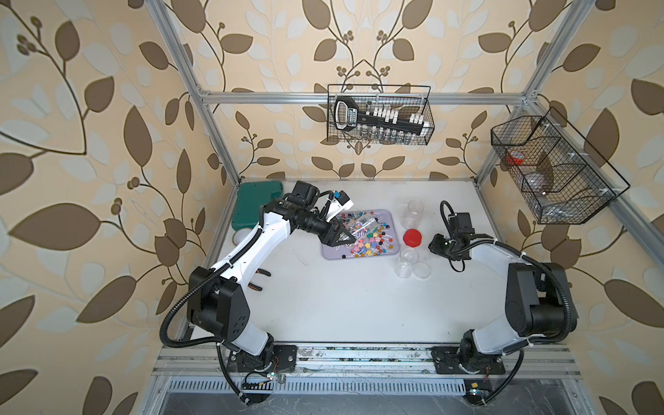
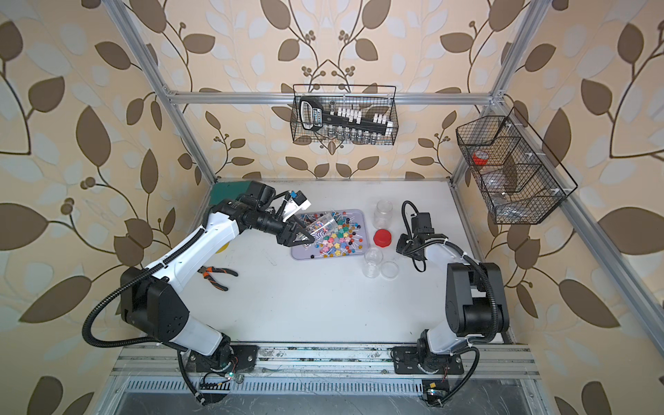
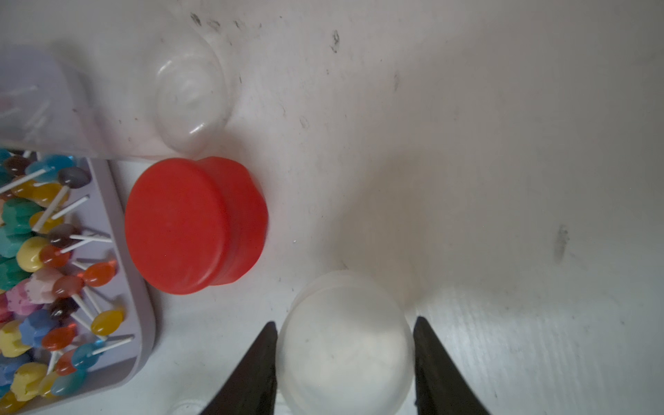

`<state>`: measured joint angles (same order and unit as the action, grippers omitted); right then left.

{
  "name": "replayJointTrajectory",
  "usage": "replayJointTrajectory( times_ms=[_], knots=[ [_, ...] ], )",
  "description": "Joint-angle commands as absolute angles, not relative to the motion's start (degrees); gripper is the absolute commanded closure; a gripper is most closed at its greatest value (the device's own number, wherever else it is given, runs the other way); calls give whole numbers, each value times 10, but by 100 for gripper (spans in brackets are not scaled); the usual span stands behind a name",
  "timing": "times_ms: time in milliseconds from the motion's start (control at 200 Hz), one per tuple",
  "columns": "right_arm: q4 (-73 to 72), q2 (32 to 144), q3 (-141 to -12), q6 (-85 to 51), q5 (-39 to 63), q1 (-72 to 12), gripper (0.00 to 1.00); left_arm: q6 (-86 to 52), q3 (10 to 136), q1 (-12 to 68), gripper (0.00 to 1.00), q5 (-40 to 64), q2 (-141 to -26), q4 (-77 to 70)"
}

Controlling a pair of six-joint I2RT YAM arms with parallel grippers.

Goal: Pour the candies out of the jar
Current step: 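Place the lid at the center of the board, then pour the candies out of the jar onto the tray.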

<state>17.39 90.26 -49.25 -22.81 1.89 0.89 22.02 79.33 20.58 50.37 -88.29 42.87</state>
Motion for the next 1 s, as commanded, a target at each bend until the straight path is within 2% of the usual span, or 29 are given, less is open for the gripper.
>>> replayJointTrajectory(
  times_ms=[0, 350, 595, 995],
  knots=[
    [165, 914, -482, -233, 15, 10, 48, 225, 804, 204, 46, 500, -881, 435],
    [163, 906, -484, -234, 19, 9, 24, 209, 811, 204, 48, 470, -908, 460],
    [164, 838, -493, -237, 63, 9, 21, 165, 838, 204, 49, 420, -944, 493],
    [148, 816, -492, -234, 118, 8, 20, 89, 997, 231, 51, 260, -1074, 669]
  ],
)
